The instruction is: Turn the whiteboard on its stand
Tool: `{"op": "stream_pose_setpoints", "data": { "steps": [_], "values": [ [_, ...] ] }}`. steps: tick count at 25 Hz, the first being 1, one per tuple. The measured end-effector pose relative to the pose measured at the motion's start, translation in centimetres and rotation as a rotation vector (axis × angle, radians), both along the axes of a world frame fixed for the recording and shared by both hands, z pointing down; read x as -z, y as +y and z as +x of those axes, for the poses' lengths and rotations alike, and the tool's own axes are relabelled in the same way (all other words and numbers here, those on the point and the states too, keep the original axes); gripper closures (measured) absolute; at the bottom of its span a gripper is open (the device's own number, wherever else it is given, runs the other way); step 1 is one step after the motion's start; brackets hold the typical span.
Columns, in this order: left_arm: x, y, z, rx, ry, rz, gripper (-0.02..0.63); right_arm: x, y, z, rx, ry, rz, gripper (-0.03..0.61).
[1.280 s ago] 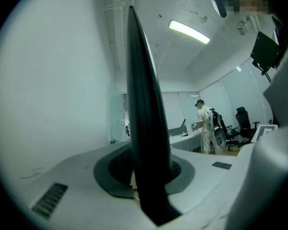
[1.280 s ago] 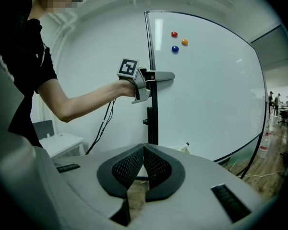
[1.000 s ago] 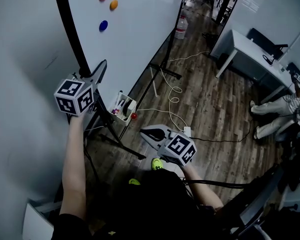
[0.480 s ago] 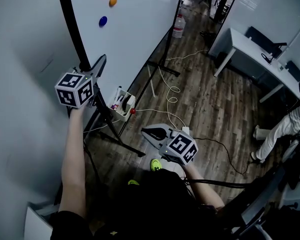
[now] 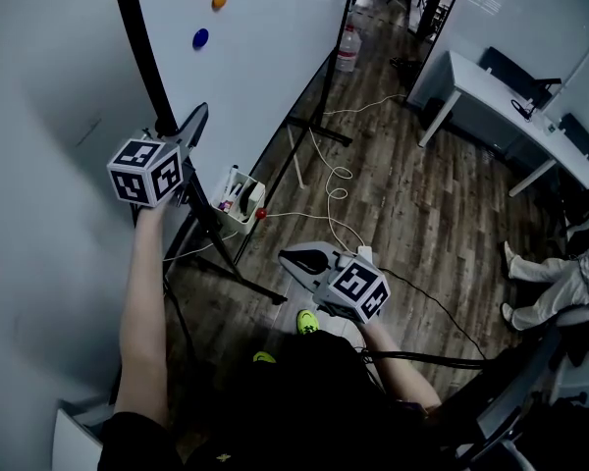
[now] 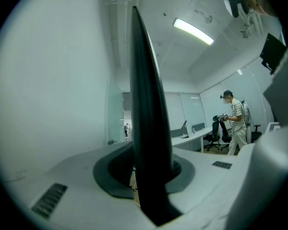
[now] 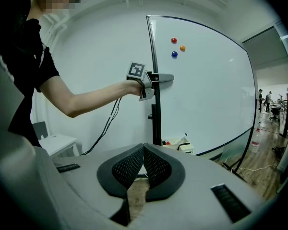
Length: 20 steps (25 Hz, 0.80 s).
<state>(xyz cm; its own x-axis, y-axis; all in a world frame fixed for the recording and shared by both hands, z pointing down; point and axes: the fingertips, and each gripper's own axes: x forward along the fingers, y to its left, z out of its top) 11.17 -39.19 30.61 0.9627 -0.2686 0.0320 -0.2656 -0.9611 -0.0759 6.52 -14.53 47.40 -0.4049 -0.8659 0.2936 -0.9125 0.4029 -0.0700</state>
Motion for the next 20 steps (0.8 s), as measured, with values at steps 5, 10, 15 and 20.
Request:
{"op": "stream_pose_setpoints", "data": {
  "steps": [5,10,15,20],
  "values": [
    [-0.1,0.0,0.0,0.001,-0.004,0.001,0.521,0.0,0.3,-0.3,-0.009,-0.005,0.005,0.552],
    [-2.3,-0.2,0.3,-0.011,-0.036,-0.016,0.477,-0.3,0.5,-0.2,-0.029,-0.011,0.013,0.552],
    [-3.2,0.5,0.3,0.007,-0.095,0.022,0.48,0.3,1.1,-0.9,-0.056,-0.015,0.022,0.552],
    [-3.0,0.3,0.2,0.022,-0.084,0.024,0.513,-0.1,1.6,-1.2,-0.115,-0.005,0.024,0.552]
  ]
}}
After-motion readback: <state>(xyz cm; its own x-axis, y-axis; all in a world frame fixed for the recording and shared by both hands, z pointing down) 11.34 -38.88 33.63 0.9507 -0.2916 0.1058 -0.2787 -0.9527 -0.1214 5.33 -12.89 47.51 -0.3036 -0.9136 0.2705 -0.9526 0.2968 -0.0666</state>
